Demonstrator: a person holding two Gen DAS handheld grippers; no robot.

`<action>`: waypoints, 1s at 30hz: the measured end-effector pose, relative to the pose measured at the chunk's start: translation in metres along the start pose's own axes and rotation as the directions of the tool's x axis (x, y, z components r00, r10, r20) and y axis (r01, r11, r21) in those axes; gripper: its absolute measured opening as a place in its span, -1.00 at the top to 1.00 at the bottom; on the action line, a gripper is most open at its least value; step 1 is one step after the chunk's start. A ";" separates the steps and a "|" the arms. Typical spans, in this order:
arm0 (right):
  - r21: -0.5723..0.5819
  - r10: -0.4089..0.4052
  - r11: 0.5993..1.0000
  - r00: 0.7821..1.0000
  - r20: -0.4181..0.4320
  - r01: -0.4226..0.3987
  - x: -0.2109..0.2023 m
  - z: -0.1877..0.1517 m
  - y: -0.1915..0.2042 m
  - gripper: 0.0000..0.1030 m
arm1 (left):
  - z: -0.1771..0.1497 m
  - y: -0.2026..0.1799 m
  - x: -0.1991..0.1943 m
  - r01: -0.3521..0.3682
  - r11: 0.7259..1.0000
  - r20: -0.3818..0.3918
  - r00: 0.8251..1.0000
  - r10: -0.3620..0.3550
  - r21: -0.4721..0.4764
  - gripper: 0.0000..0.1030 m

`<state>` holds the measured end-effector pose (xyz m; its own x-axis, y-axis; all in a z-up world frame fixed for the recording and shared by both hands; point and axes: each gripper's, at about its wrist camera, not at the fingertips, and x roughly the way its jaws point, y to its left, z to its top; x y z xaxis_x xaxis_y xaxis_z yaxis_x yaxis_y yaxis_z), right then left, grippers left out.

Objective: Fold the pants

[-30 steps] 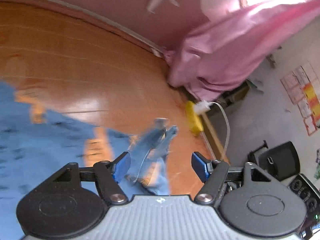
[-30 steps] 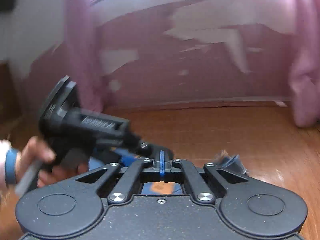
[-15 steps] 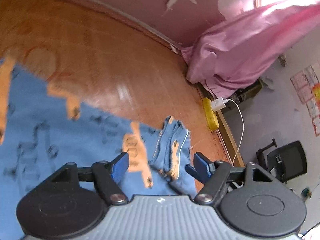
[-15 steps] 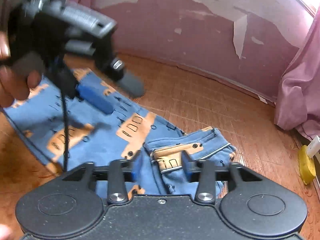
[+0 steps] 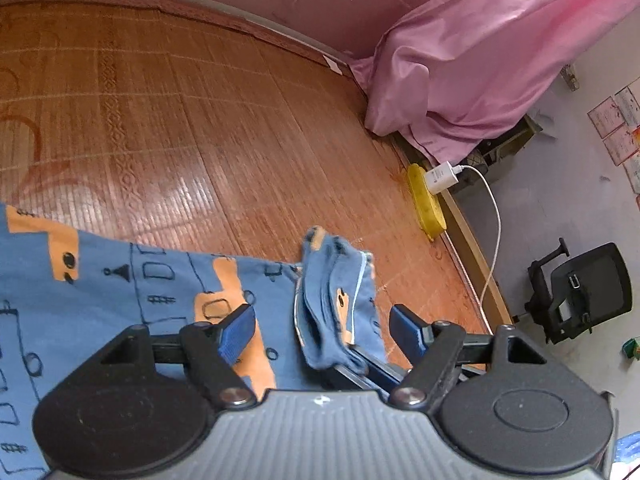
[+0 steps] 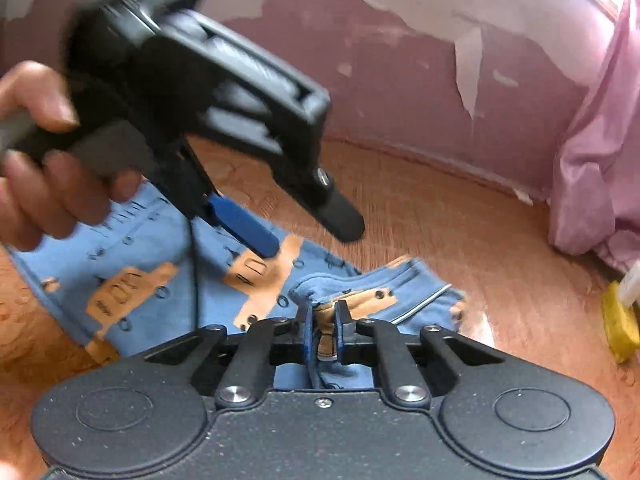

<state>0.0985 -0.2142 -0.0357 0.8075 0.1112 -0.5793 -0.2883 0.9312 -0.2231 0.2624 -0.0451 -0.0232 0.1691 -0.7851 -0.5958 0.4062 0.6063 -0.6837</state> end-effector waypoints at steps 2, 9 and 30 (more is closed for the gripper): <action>-0.023 0.034 0.999 0.999 0.018 -0.034 -0.019 0.002 0.000 0.79 | -0.001 0.000 0.003 0.029 0.999 -0.013 0.999 -0.029 -0.022 -0.51; -0.007 0.105 0.994 0.994 -0.016 -0.105 -0.033 -0.018 0.005 0.79 | -0.014 0.005 0.022 -0.031 0.997 -0.049 0.998 0.028 -0.069 0.01; 0.003 0.105 0.994 0.993 0.044 -0.106 -0.050 0.001 0.016 0.78 | -0.018 -0.017 -0.017 -0.133 0.990 0.060 0.989 0.135 -0.035 0.97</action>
<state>0.0538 -0.2046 -0.0090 0.7947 0.2240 -0.5641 -0.3702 0.9154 -0.1580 0.2368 -0.0398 -0.0093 0.2758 -0.7021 -0.6565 0.3487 0.7095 -0.6124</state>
